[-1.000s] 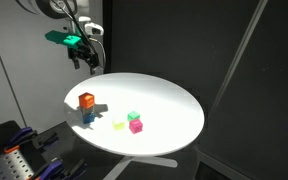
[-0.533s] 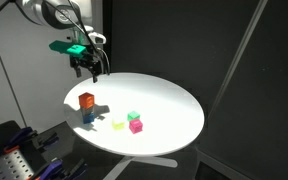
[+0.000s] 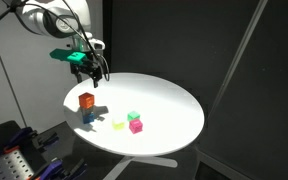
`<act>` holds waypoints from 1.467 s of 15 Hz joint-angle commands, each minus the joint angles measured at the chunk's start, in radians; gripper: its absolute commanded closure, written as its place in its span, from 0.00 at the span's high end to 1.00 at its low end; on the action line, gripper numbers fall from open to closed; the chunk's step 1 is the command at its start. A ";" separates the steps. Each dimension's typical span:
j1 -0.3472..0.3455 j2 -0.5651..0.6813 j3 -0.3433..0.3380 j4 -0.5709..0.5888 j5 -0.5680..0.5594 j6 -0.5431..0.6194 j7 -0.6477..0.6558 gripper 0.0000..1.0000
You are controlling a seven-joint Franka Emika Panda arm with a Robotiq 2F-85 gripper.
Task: Put the orange block on the table
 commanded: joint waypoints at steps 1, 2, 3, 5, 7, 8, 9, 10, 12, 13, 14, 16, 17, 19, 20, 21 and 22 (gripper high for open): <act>-0.006 0.001 0.017 -0.016 -0.018 0.039 0.076 1.00; -0.005 0.002 0.021 -0.019 -0.017 0.046 0.092 1.00; -0.005 0.003 0.024 -0.022 -0.016 0.050 0.106 1.00; -0.004 0.008 0.030 -0.025 -0.017 0.055 0.130 1.00; -0.004 0.017 0.035 -0.023 -0.016 0.049 0.152 1.00; -0.005 0.025 0.037 -0.019 -0.017 0.043 0.162 1.00; -0.004 0.033 0.038 -0.013 -0.013 0.034 0.171 1.00; -0.004 0.041 0.038 -0.009 -0.011 0.030 0.179 1.00; -0.003 0.061 0.037 0.003 0.000 0.017 0.193 1.00; -0.003 0.069 0.036 0.007 0.000 0.017 0.199 1.00; -0.003 0.076 0.036 0.010 0.001 0.017 0.203 1.00; -0.002 0.090 0.035 0.015 0.003 0.016 0.209 1.00; -0.001 0.096 0.035 0.017 0.003 0.017 0.209 1.00; 0.000 0.109 0.034 0.024 0.004 0.016 0.206 1.00; 0.000 0.114 0.034 0.027 0.005 0.016 0.203 1.00; 0.000 0.119 0.034 0.030 0.004 0.017 0.202 1.00; 0.001 0.124 0.034 0.034 0.003 0.017 0.200 1.00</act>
